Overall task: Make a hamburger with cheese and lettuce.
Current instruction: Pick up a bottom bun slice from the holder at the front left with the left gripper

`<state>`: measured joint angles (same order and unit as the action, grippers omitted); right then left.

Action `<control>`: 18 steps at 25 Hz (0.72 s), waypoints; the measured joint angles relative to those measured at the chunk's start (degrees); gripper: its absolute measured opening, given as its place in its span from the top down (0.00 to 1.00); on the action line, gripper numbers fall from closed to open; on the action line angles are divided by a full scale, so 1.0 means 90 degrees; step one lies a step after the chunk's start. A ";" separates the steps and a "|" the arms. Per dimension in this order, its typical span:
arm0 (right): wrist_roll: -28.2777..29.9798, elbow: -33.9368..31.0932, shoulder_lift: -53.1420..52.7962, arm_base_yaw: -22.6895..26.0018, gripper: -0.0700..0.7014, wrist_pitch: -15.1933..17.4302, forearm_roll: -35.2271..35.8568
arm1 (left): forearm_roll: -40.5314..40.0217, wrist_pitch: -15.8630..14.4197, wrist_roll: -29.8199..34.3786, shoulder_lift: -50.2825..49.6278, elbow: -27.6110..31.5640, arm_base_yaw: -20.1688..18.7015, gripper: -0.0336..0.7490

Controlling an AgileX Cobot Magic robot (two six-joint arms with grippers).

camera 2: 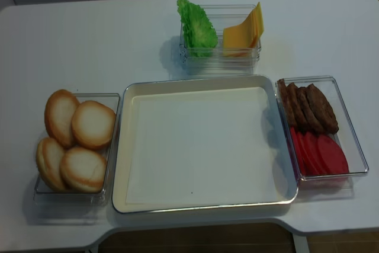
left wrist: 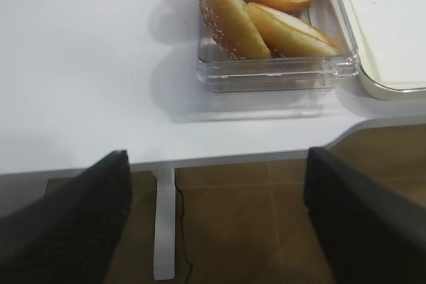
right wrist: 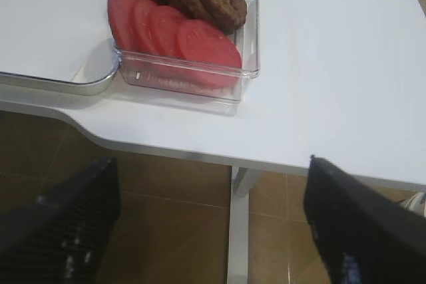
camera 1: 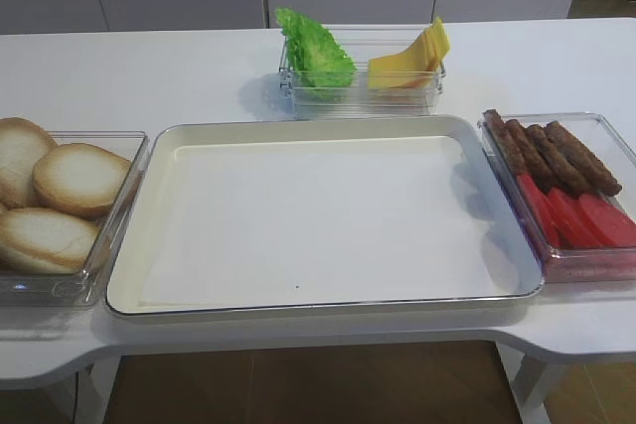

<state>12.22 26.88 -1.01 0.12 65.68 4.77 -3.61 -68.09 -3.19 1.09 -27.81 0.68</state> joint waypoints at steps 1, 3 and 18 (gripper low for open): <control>0.0000 0.0000 0.0000 0.0000 0.05 0.0000 0.0000 | 0.0041 0.0024 0.0000 0.0000 0.0000 0.0000 0.19; 0.0000 0.0000 0.0000 0.0000 0.05 0.0000 0.0000 | 0.0128 0.0163 0.0000 0.0000 -0.0069 0.0000 0.19; 0.0000 0.0000 0.0000 0.0000 0.11 0.0000 0.0000 | 0.0155 0.1646 -0.0379 -0.2128 -0.1202 0.0000 0.19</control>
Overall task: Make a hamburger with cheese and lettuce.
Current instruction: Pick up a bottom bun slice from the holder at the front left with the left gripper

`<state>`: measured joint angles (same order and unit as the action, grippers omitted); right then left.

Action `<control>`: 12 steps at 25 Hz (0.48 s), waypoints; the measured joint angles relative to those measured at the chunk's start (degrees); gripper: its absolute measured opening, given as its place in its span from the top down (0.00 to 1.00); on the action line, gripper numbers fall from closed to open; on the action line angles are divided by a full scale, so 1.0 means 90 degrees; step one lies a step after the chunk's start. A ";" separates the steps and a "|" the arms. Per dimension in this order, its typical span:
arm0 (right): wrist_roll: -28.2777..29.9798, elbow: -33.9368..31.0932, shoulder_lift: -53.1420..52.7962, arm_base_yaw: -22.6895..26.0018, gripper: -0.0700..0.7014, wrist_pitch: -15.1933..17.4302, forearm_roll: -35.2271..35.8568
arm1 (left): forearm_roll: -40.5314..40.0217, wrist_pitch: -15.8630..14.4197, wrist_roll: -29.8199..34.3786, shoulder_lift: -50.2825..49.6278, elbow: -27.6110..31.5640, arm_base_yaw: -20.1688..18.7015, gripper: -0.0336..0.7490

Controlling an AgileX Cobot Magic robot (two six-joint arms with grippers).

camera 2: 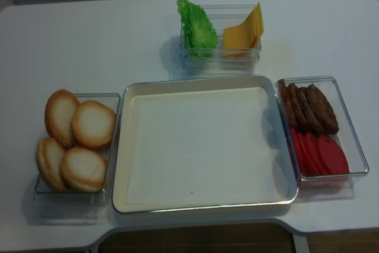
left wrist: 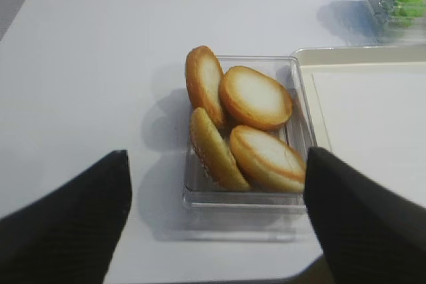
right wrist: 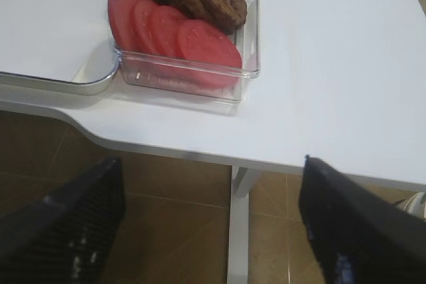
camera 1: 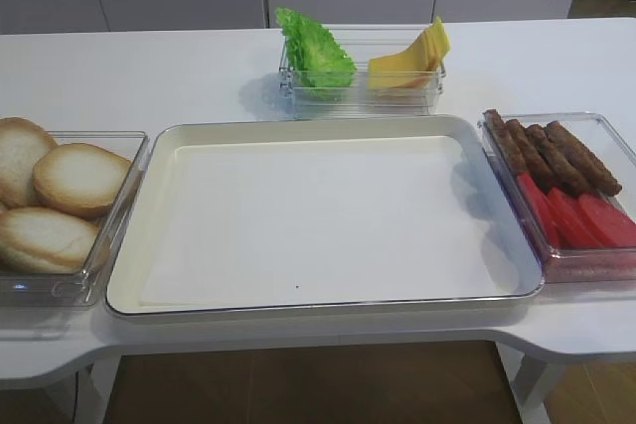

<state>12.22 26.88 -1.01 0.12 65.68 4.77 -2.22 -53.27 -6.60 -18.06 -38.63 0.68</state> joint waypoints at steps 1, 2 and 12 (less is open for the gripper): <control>0.0000 0.0000 0.0000 0.0000 0.11 0.0000 0.0000 | 0.0000 0.0188 -0.0076 -0.0295 -0.0052 0.0000 0.19; 0.0000 0.0000 0.0000 0.0000 0.11 0.0000 0.0000 | -0.0012 0.0365 -0.0164 -0.0548 -0.0111 0.0000 0.19; 0.0000 0.0000 0.0000 0.0000 0.11 0.0000 0.0000 | -0.0034 0.1001 -0.0467 -0.3641 -0.1424 0.0000 0.20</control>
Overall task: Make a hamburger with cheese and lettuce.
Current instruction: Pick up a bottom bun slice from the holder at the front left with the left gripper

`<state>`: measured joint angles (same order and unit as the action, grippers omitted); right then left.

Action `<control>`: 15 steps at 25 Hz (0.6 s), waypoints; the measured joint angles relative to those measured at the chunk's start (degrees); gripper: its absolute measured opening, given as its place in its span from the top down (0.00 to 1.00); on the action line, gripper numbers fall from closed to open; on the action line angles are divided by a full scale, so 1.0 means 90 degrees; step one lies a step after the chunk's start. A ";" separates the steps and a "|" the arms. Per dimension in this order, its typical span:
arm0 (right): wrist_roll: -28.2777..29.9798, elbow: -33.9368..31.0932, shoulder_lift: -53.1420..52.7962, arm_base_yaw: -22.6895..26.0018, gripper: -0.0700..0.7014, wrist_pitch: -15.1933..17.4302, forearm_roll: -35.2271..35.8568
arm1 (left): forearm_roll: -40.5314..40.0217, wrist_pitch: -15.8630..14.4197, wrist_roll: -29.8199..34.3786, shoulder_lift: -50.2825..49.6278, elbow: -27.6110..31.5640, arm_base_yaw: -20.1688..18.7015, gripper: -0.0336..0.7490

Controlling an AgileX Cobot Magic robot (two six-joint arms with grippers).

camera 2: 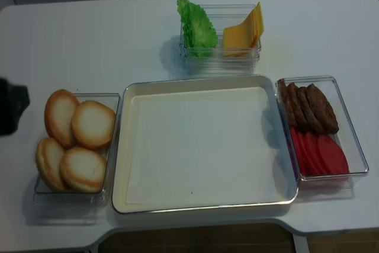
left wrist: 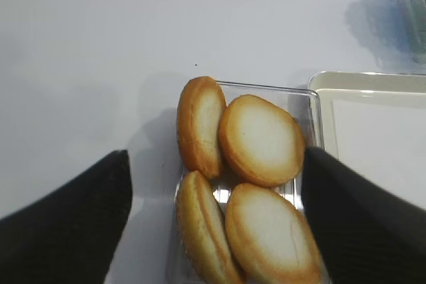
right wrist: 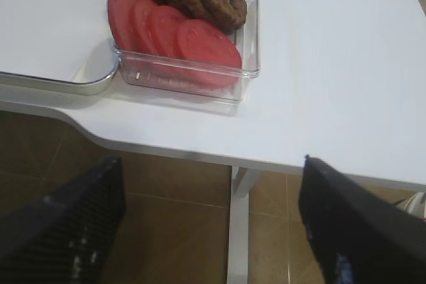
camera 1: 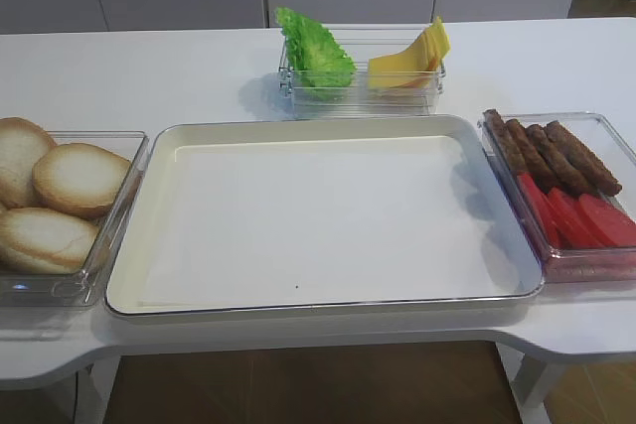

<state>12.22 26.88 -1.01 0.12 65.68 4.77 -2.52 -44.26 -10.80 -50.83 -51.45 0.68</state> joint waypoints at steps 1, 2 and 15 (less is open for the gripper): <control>0.0000 0.0000 0.0000 0.0000 0.11 0.0000 0.0000 | 0.0000 0.0015 -0.0031 -0.0303 -0.0152 0.0000 0.20; 0.0000 0.0000 0.0000 0.0000 0.11 0.0000 0.0000 | 0.0000 0.0015 -0.0038 -0.0598 -0.0341 0.0000 0.20; -0.0014 0.0000 0.0000 0.0000 0.13 0.0000 0.0000 | -0.0004 -0.1170 -0.0085 -0.3584 -0.2645 0.0317 0.20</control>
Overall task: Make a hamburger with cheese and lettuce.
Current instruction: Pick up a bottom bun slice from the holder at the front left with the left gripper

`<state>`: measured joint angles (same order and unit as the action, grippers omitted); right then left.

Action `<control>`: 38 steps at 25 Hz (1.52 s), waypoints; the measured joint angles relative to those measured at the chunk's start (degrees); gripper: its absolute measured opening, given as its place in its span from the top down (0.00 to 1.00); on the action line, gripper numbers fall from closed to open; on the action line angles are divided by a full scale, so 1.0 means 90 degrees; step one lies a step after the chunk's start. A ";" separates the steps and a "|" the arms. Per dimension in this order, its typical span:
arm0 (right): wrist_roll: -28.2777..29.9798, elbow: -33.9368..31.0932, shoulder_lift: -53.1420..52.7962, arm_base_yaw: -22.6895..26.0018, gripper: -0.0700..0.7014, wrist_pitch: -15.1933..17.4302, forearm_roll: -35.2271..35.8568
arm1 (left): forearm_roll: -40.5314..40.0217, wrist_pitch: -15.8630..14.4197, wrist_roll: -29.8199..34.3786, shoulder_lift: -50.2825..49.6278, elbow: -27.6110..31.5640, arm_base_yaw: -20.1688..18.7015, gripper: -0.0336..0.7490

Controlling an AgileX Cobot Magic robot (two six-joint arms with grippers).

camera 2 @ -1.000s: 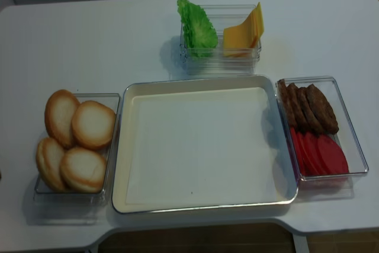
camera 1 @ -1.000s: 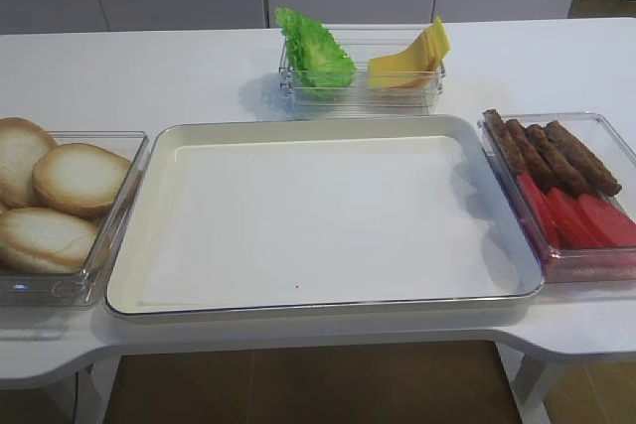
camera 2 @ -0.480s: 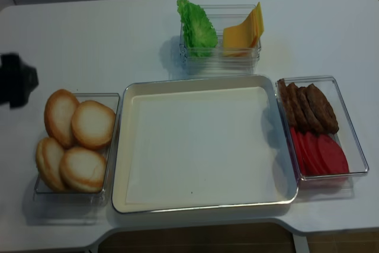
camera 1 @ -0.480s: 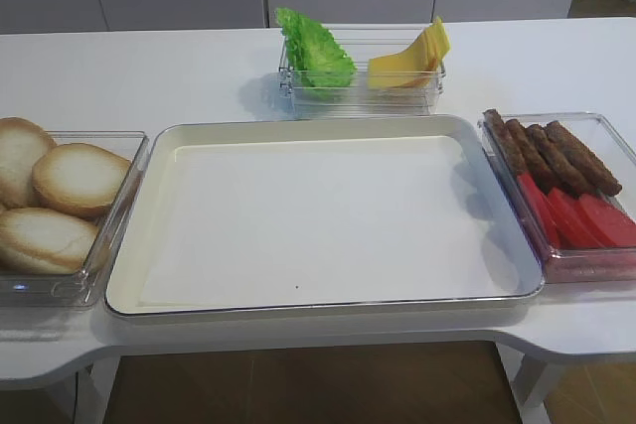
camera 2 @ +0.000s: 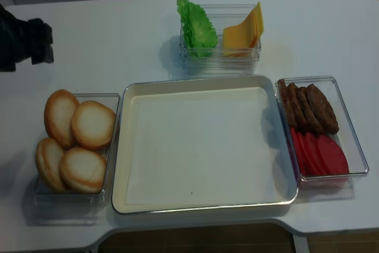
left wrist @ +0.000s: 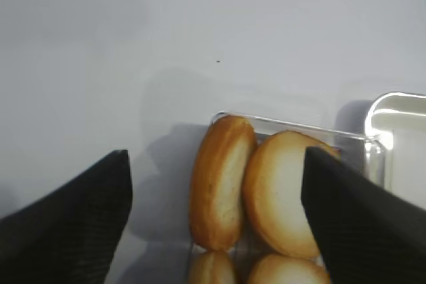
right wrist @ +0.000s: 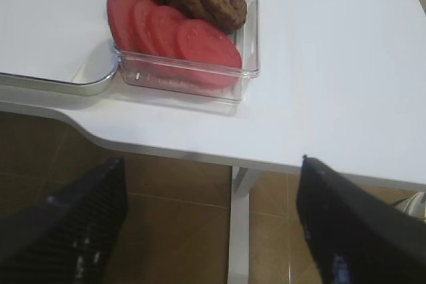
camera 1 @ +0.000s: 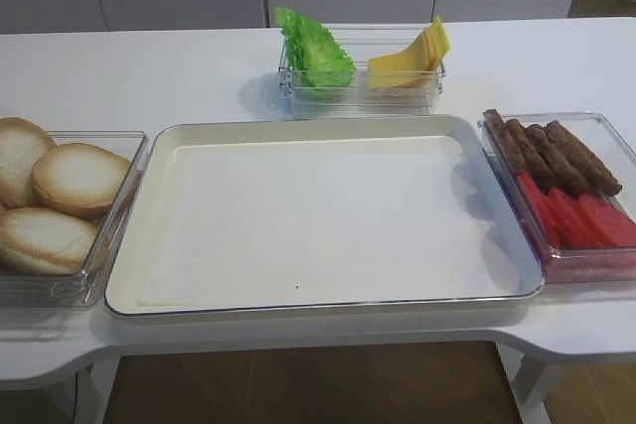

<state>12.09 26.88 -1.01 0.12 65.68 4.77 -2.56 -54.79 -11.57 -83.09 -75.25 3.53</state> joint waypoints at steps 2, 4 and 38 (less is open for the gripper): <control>0.0000 0.0000 0.0000 0.0000 0.13 0.0000 0.0000 | 0.0070 -0.0182 0.0167 -0.0294 -0.0119 0.0110 0.20; 0.0000 0.0000 0.0000 0.0000 0.13 0.0000 0.0000 | 0.0199 -0.0242 0.0421 -0.0470 -0.0130 0.0166 0.20; 0.0000 0.0000 0.0000 0.0000 0.21 0.0000 0.0000 | 0.0762 -0.0368 0.0992 -0.1775 -0.0144 0.0184 0.37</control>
<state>12.09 26.88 -1.01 0.12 65.68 4.77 4.30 -58.11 -2.64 -99.06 -76.54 5.18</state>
